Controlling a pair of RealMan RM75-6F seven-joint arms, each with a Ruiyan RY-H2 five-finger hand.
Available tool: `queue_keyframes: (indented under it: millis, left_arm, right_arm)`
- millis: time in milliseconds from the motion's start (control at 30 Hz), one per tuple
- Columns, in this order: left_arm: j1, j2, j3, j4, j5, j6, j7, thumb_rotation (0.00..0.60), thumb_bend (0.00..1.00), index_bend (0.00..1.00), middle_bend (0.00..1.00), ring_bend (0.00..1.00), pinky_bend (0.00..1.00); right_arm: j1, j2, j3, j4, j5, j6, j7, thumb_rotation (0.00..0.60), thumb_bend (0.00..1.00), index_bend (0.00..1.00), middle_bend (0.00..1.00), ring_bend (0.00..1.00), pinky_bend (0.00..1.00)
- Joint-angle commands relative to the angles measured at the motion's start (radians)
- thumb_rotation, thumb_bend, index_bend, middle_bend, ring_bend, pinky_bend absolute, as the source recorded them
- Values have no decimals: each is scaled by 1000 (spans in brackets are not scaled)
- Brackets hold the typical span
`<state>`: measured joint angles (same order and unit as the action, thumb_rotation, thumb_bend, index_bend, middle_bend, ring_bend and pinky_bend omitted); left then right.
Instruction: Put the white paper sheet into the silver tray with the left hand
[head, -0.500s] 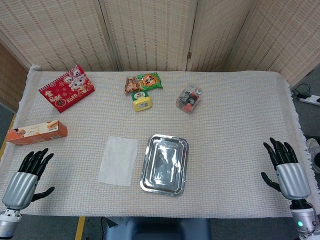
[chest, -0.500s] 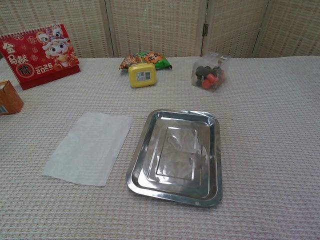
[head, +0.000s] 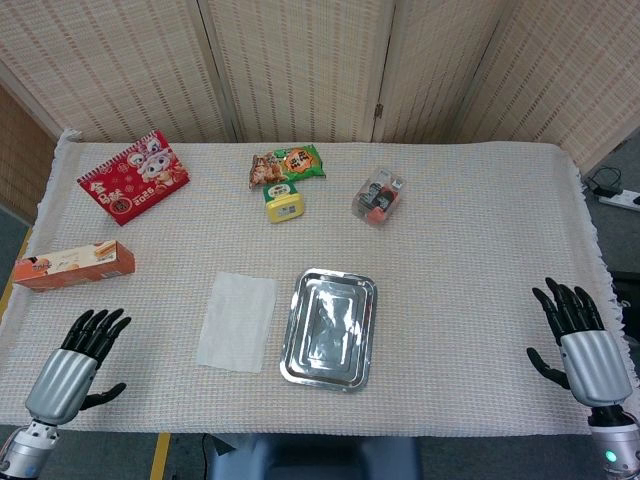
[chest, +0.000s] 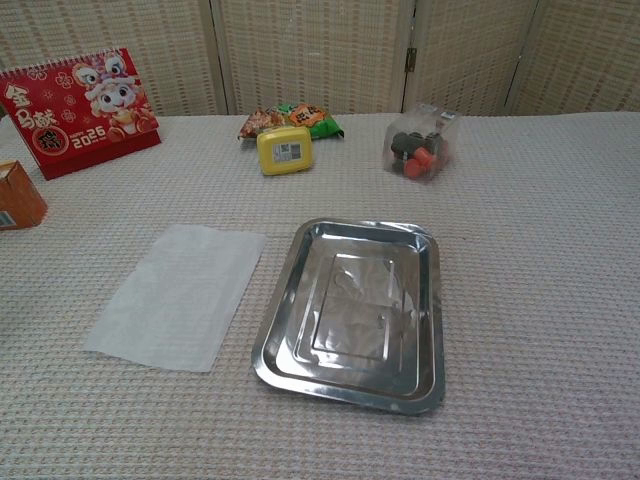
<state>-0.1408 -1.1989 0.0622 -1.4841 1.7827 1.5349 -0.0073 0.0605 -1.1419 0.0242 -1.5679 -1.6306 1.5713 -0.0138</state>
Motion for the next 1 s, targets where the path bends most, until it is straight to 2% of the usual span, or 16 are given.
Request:
queue_keyframes:
  millis: [33, 167, 267, 433, 500, 567, 667, 900, 1000]
  left_arm:
    - [-14, -35, 35, 32, 69, 6, -18, 600, 171, 129, 360, 176, 382]
    - [-28, -52, 42, 17, 68, -28, -6, 600, 171, 159, 471, 299, 491]
    - [-43, -73, 36, 19, 74, -45, 26, 600, 171, 213, 591, 443, 612]
    - [-79, -135, 39, 71, 131, -54, 38, 600, 171, 314, 901, 724, 874]
    - [-91, -174, 34, 115, 136, -51, 11, 600, 171, 358, 985, 824, 959]
    - [-98, -207, 30, 151, 126, -56, -13, 600, 171, 395, 1000, 912, 999]
    - [-108, -253, 26, 188, 98, -86, -33, 600, 172, 417, 1000, 986, 1000]
    - [-150, -352, 15, 267, 61, -153, -39, 600, 186, 417, 1000, 1000, 1000]
    - [-158, -378, 16, 297, 65, -149, -40, 600, 251, 416, 1000, 1000, 1000]
  right_arm:
    - [-8, 10, -8, -4, -12, 13, 8, 600, 332, 0, 0, 0, 0]
    - [-20, 20, -6, -6, -19, 40, 40, 600, 333, 0, 0, 0, 0]
    - [-24, 24, -5, -3, -24, 52, 56, 600, 332, 0, 0, 0, 0]
    - [-24, 27, 1, -4, -19, 54, 66, 600, 332, 0, 0, 0, 0]
    - [-23, 26, 4, -3, -16, 53, 65, 600, 332, 0, 0, 0, 0]
    - [-22, 24, 9, -2, -12, 54, 66, 600, 332, 0, 0, 0, 0]
    - [-24, 25, 21, -2, -4, 65, 81, 600, 331, 0, 0, 0, 0]
    - [-32, 10, 51, 15, 9, 109, 79, 600, 332, 0, 0, 0, 0]
    - [-32, 11, 47, 15, 8, 104, 92, 600, 331, 0, 0, 0, 0]
